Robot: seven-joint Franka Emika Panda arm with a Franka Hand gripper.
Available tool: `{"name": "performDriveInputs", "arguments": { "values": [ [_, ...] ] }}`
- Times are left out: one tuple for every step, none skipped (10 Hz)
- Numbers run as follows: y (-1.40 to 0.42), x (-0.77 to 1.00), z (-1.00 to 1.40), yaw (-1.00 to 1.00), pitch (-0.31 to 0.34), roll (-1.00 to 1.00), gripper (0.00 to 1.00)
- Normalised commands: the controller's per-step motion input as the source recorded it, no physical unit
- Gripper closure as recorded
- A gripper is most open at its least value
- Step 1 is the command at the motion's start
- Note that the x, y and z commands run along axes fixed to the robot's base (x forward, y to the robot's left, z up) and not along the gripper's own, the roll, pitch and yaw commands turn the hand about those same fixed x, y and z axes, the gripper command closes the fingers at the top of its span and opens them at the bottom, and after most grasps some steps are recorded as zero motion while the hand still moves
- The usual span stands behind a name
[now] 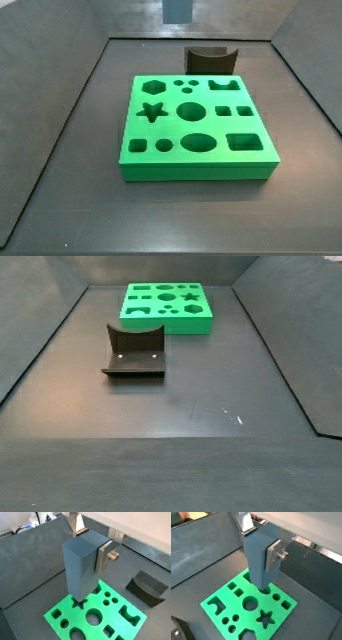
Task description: Insert the rectangle object.
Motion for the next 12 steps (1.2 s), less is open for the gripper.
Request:
{"name": "performDriveInputs", "arguments": {
  "values": [
    [-0.18,0.43,-1.00,-0.65,-0.107,0.06,1.00],
    [-0.20,0.67,-1.00,-0.47,-0.063,0.04,1.00],
    [-0.20,0.93,-1.00,-0.25,-0.031,0.00,1.00],
    [-0.20,0.98,-1.00,-0.20,-0.040,0.00,1.00],
    [-0.23,1.00,-1.00,-0.14,-0.047,0.00,1.00],
    [-0.22,1.00,-1.00,-0.09,-0.047,0.00,1.00],
    [-0.24,1.00,-1.00,-0.08,-0.041,0.00,1.00],
    [-0.36,0.99,-0.91,-0.11,-0.017,0.00,1.00],
    [-0.42,0.56,-0.21,-0.45,0.000,0.00,1.00],
    [-0.35,0.36,-0.01,-0.65,0.000,0.00,1.00],
    [-0.33,0.36,-0.06,-0.66,0.000,0.00,1.00],
    [-0.29,0.35,-0.19,-0.69,0.000,0.01,1.00]
  ]
}}
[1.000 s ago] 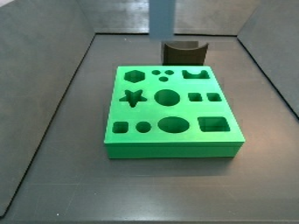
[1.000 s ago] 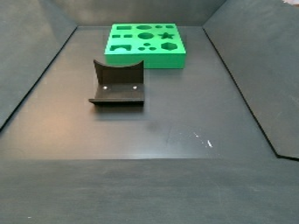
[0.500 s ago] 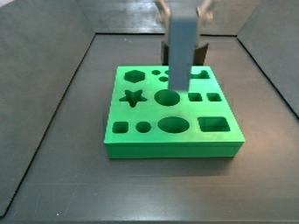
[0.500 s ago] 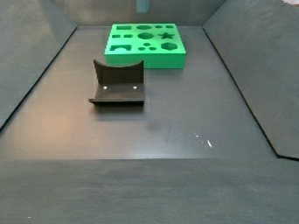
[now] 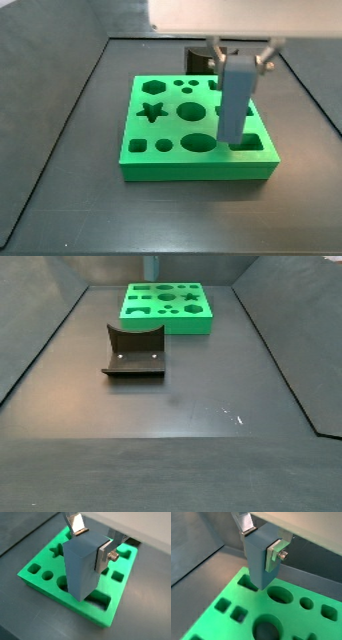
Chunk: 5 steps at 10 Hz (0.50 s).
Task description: Insert the rectangle object.
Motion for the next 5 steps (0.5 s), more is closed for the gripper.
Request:
{"name": "performDriveInputs", "arguments": {
  "values": [
    [-0.23,0.25,-0.31,-0.81,0.000,0.05,1.00],
    [-0.16,0.20,-0.45,-0.87,-0.016,0.11,1.00],
    [-0.13,0.16,-0.49,-0.91,-0.024,0.12,1.00],
    [-0.03,0.16,-0.47,-0.91,-0.020,0.15,1.00],
    [0.00,0.04,-0.37,-1.00,-0.024,0.14,1.00]
  ]
}}
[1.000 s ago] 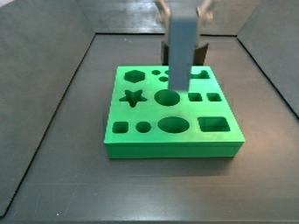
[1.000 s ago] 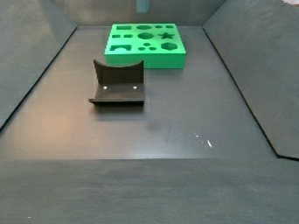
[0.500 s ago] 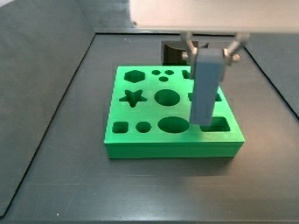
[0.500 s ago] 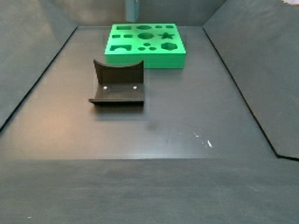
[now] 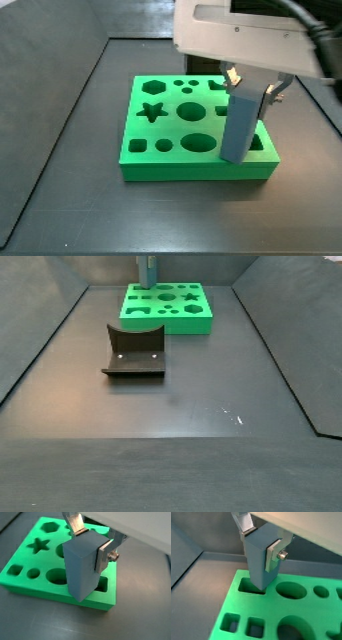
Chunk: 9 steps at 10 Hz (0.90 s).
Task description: Insert the rectangle object.
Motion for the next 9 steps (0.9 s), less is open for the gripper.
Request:
{"name": "performDriveInputs", "arguments": {
  "values": [
    [0.00,0.00,-0.31,-1.00,-0.007,0.12,1.00],
    [0.00,0.00,-0.30,-1.00,-0.009,0.12,1.00],
    [0.00,0.00,-0.33,-1.00,0.000,0.14,1.00],
    [0.00,0.00,-0.44,-0.93,0.000,0.19,1.00],
    [0.03,0.04,-0.52,-0.87,0.031,0.23,1.00],
    [0.00,0.32,-0.58,-0.80,0.000,0.32,1.00],
    [0.00,0.51,-0.53,-0.70,-0.021,0.29,1.00],
    [0.00,0.45,-0.56,-0.74,0.000,0.34,1.00],
    [0.00,0.43,-0.57,-0.77,0.000,0.35,1.00]
  ]
}}
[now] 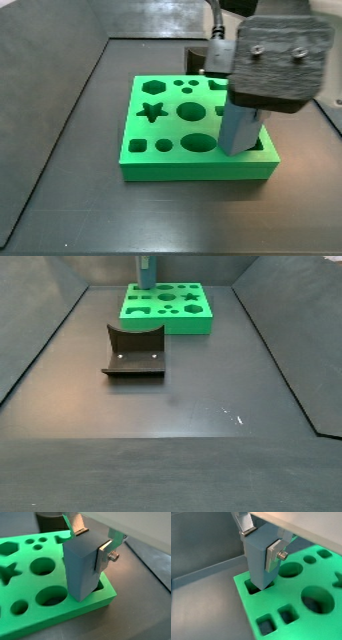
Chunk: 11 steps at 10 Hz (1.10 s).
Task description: Insert the rectangle object.
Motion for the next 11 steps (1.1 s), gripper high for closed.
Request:
{"name": "performDriveInputs", "arguments": {
  "values": [
    [0.00,0.39,-0.54,-0.79,0.000,0.33,1.00],
    [0.00,0.39,-0.53,-0.80,0.000,0.33,1.00],
    [0.00,0.40,-0.53,-0.79,0.000,0.32,1.00],
    [0.00,0.44,-0.51,-0.75,-0.026,0.26,1.00],
    [-0.04,0.42,-0.59,-0.72,-0.029,0.14,1.00],
    [-0.24,0.29,-0.50,-0.55,-0.003,0.00,1.00],
    [-0.06,0.00,-0.43,-0.13,-0.051,-0.19,1.00],
    [0.00,0.00,-0.40,0.00,-0.113,-0.34,1.00],
    [0.00,0.00,-0.40,0.01,-0.077,-0.16,1.00],
    [0.06,0.00,-0.50,0.00,-0.030,-0.02,1.00],
    [0.12,-0.20,-0.45,0.00,0.000,0.00,1.00]
  ]
}}
